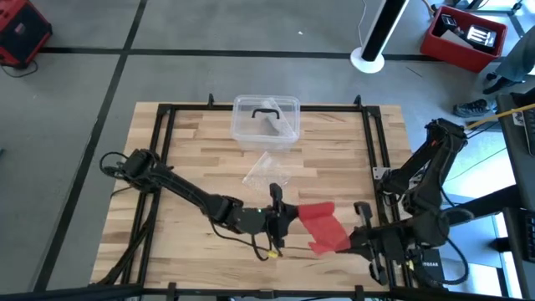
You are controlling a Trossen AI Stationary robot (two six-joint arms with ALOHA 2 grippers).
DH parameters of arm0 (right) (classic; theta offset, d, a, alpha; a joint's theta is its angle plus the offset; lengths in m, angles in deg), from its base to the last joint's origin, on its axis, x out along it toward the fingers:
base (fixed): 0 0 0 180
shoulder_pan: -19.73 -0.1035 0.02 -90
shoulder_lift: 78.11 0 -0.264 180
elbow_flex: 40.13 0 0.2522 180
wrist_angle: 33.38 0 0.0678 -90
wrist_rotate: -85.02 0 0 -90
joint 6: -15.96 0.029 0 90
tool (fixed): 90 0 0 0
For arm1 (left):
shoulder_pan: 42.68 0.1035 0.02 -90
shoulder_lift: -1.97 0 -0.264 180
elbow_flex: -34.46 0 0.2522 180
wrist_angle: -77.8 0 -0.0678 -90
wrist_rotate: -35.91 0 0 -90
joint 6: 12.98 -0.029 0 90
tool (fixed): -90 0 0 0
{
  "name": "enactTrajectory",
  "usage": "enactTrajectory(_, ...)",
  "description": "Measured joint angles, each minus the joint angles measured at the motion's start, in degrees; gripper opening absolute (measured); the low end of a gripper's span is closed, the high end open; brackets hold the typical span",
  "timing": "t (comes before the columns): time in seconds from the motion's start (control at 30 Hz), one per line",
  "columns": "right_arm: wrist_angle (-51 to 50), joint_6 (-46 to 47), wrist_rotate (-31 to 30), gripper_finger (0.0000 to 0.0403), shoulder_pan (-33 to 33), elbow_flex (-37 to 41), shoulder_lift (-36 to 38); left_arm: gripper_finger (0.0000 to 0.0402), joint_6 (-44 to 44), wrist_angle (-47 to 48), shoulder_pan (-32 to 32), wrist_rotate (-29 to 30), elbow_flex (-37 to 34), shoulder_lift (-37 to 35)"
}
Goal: Roll bandage
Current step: Roll the red bandage
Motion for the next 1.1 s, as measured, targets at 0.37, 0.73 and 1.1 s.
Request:
enactTrajectory(0.37,-14.4,3.7,-3.6,0.0003,13.9,-4.3,3.2,0.0013,-0.5,-0.4,-4.6,-1.3,0.0,3.7)
enactTrajectory(0.73,-21.5,17.1,9.7,0.0003,29.6,9.1,11.7,0.0013,-9.8,-10.0,-10.5,0.8,0.0,3.7)
enactTrajectory(1.1,1.8,29.5,28.6,0.0003,32.6,32.0,12.4,0.0013,-22.0,-15.2,-10.0,1.6,-0.2,0.3)
